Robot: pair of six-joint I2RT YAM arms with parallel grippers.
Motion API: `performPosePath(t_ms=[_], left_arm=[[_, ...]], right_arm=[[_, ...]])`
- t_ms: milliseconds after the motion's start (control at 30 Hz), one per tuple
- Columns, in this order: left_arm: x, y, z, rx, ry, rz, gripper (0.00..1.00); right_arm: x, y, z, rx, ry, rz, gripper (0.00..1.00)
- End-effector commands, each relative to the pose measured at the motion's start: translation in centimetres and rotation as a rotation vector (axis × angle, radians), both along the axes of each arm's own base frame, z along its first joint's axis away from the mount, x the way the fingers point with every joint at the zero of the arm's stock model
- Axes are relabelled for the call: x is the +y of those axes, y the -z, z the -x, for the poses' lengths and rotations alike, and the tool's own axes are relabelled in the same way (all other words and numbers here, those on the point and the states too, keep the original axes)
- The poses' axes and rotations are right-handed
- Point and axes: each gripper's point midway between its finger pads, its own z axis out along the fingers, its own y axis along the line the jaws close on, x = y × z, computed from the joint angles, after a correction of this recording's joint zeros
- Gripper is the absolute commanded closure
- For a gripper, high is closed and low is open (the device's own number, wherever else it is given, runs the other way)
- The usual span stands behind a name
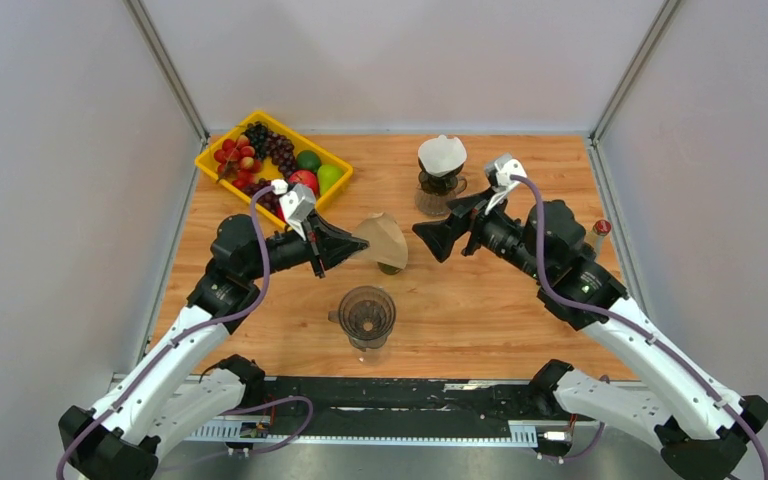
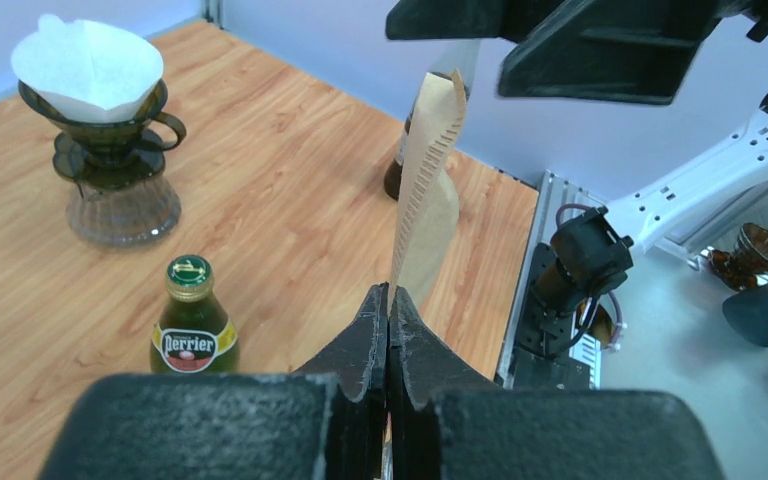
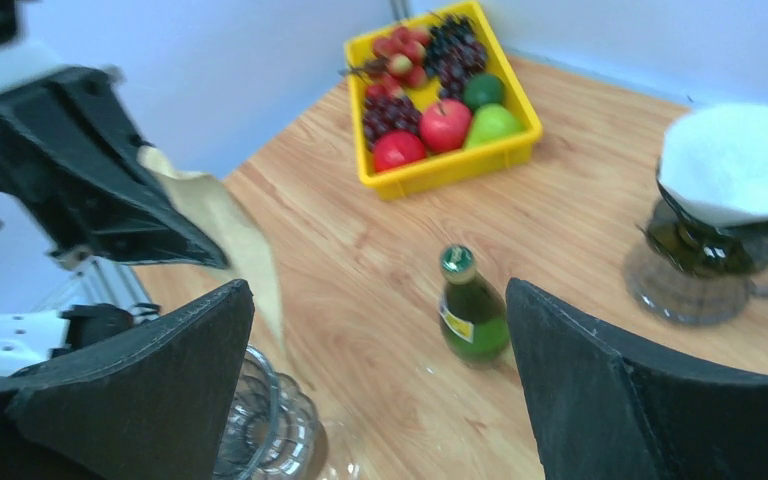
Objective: Place the coffee filter in the dripper
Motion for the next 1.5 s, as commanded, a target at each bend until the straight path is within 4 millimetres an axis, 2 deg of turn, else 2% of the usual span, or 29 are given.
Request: performPosePath(t_ms=[0, 200, 567, 900, 1267, 1467], left_arm=[[-0.3, -0.7, 0.2, -0.015, 0.022, 0.029, 1.00], [-0.5, -0.6, 0.0, -0.008, 0.023, 0.029, 1.00], [-0.6, -0.4, -0.6, 0.008, 0.010, 0.025, 1.00], [-0.6, 0.0, -1.2, 0.028, -0.013, 0.013, 1.00], [-0.7, 0.0, -0.8, 0.026, 0.010, 0.011, 1.00], [-0.6, 0.1, -0.8, 0.026, 0.007, 0.009, 1.00]], right_arm=[[-0.9, 2.5, -1.8, 0.014, 0.097, 0.055, 0.00], [0.3, 4.7, -1.3, 0.036, 0.020, 0.104, 0.00], [1.5, 4.6, -0.5, 0.031, -0.071, 0.109, 0.00], [1.4, 3.2, 0.4, 0.012, -0.094, 0.075, 0.00], [1.0, 1.4, -1.5, 0.016, 0.009, 0.025, 0.00], [1.9, 0.6, -1.0, 0.003, -0.046, 0.011, 0.00]])
